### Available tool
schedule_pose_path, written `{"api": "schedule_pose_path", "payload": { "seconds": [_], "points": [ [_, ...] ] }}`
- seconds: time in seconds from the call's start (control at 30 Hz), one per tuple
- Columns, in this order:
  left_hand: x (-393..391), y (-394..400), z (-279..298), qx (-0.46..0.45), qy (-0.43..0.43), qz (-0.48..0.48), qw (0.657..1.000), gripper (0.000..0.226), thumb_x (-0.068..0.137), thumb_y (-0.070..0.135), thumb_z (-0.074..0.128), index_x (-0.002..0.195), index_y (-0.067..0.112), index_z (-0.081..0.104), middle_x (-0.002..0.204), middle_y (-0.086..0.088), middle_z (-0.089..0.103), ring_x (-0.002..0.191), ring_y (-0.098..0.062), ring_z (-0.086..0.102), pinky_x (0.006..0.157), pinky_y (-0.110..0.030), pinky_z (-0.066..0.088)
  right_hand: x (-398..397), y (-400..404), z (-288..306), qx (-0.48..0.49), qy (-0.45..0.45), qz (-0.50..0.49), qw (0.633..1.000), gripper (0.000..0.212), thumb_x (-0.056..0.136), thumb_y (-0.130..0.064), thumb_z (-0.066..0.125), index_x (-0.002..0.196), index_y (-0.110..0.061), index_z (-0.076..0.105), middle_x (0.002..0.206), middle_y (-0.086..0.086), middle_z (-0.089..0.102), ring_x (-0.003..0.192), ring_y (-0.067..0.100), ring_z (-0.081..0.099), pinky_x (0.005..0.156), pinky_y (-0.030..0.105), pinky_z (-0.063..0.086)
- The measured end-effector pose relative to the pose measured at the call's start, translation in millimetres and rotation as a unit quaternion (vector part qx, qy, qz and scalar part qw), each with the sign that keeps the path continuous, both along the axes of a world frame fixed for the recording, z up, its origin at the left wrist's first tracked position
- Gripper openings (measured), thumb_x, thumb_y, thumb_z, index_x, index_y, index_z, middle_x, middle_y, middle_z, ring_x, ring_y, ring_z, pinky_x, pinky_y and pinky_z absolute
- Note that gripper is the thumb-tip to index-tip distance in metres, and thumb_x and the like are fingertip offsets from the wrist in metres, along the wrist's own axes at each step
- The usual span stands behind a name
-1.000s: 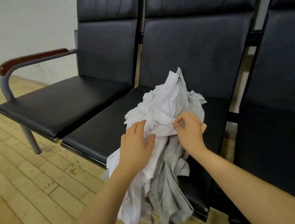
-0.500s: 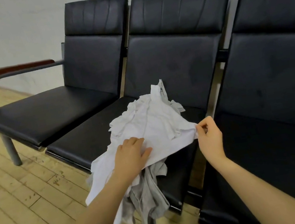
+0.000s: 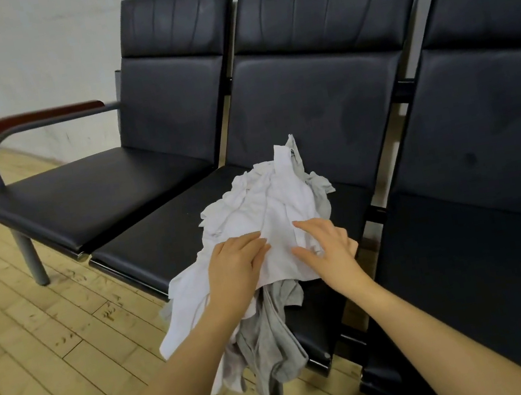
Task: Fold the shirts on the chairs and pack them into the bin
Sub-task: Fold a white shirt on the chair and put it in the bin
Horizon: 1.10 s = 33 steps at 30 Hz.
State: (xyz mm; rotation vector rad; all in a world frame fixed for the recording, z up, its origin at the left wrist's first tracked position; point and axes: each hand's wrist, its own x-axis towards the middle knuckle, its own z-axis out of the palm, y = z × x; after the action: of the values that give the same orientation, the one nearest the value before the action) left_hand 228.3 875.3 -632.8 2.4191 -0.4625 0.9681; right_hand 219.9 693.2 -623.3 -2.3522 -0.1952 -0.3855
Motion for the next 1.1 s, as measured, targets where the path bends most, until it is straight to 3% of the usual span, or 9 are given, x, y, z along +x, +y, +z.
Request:
{"api": "schedule_pose_path", "payload": {
  "seconds": [0.1, 0.23, 0.4, 0.47, 0.53, 0.63, 0.83, 0.93, 1.1],
  "points": [
    [4, -1, 9, -0.018, -0.023, -0.011, 1.0, 0.03, 0.085, 0.029, 0.051, 0.083, 0.013, 0.076, 0.099, -0.004, 0.073, 0.079, -0.021, 0.07, 0.079, -0.021, 0.036, 13, 15, 8, 0.001, 0.029, 0.01, 1.0, 0.035, 0.088, -0.042, 0.062, 0.123, -0.044, 0.054, 0.13, -0.025, 0.037, 0.119, 0.002, 0.022, 0.096, 0.022, 0.007],
    [7, 3, 19, -0.039, -0.015, -0.002, 0.999, 0.031, 0.085, 0.03, 0.049, 0.085, 0.015, 0.077, 0.099, -0.003, 0.073, 0.083, -0.018, 0.07, 0.079, -0.02, 0.044, 26, 27, 10, 0.015, 0.042, 0.001, 0.999, 0.004, 0.088, -0.033, 0.064, 0.09, -0.037, 0.062, 0.123, -0.02, 0.049, 0.124, 0.006, 0.031, 0.097, 0.025, 0.01],
    [-1, 3, 32, -0.186, 0.098, -0.004, 0.978, 0.018, 0.094, 0.026, 0.058, 0.098, 0.019, 0.074, 0.088, 0.003, 0.073, 0.085, -0.014, 0.066, 0.074, -0.023, 0.048, 24, 15, 18, 0.167, 0.002, 0.023, 0.986, 0.019, 0.089, -0.027, 0.064, 0.071, -0.035, 0.062, 0.083, -0.017, 0.063, 0.111, 0.018, 0.048, 0.091, 0.014, 0.031],
    [-1, -6, 41, -0.197, 0.096, -0.005, 0.976, 0.018, 0.095, 0.025, 0.057, 0.1, 0.018, 0.073, 0.09, 0.004, 0.072, 0.086, -0.011, 0.064, 0.071, -0.015, 0.042, 21, 5, 33, 0.184, -0.037, 0.032, 0.982, 0.019, 0.087, -0.025, 0.066, 0.071, -0.036, 0.065, 0.082, -0.012, 0.066, 0.103, 0.02, 0.056, 0.094, 0.031, 0.045],
    [0, -18, 56, -0.199, 0.072, -0.014, 0.977, 0.019, 0.095, 0.023, 0.056, 0.1, 0.017, 0.073, 0.094, 0.002, 0.071, 0.089, -0.011, 0.061, 0.073, -0.017, 0.04, 15, -4, 54, 0.194, -0.092, 0.039, 0.976, 0.019, 0.087, -0.016, 0.066, 0.075, -0.031, 0.066, 0.082, -0.009, 0.067, 0.09, 0.008, 0.061, 0.09, 0.034, 0.048],
    [3, -35, 84, -0.185, 0.041, -0.037, 0.981, 0.02, 0.096, 0.025, 0.054, 0.103, 0.018, 0.072, 0.088, 0.003, 0.066, 0.087, -0.015, 0.058, 0.076, -0.03, 0.044, 5, -14, 86, 0.213, -0.135, 0.036, 0.967, 0.013, 0.09, -0.012, 0.062, 0.083, -0.022, 0.067, 0.086, -0.007, 0.068, 0.085, 0.005, 0.062, 0.081, 0.022, 0.049],
    [4, -59, 138, -0.104, -0.077, -0.06, 0.99, 0.04, 0.088, 0.047, 0.04, 0.093, 0.025, 0.073, 0.067, 0.003, 0.048, 0.059, -0.013, 0.047, 0.049, -0.029, 0.04, -15, -41, 134, 0.231, -0.2, 0.017, 0.952, 0.011, 0.092, -0.009, 0.058, 0.089, -0.012, 0.067, 0.086, -0.005, 0.067, 0.079, -0.002, 0.06, 0.069, 0.009, 0.045],
    [-3, -77, 159, -0.095, -0.145, -0.085, 0.981, 0.034, 0.087, 0.043, 0.046, 0.088, 0.024, 0.074, 0.063, 0.004, 0.046, 0.054, -0.01, 0.044, 0.043, -0.023, 0.035, -31, -62, 153, 0.215, -0.224, -0.005, 0.951, 0.011, 0.093, -0.011, 0.057, 0.091, -0.015, 0.067, 0.089, -0.006, 0.067, 0.083, -0.001, 0.06, 0.072, 0.008, 0.045],
    [-18, -121, 179, -0.076, -0.222, -0.145, 0.961, 0.029, 0.088, 0.037, 0.052, 0.084, 0.021, 0.075, 0.059, 0.0, 0.05, 0.044, -0.02, 0.049, 0.039, -0.027, 0.04, -72, -104, 171, 0.203, -0.247, -0.049, 0.946, 0.015, 0.093, -0.013, 0.058, 0.087, -0.025, 0.066, 0.087, -0.009, 0.067, 0.084, -0.001, 0.061, 0.073, 0.009, 0.047]
  ]
}}
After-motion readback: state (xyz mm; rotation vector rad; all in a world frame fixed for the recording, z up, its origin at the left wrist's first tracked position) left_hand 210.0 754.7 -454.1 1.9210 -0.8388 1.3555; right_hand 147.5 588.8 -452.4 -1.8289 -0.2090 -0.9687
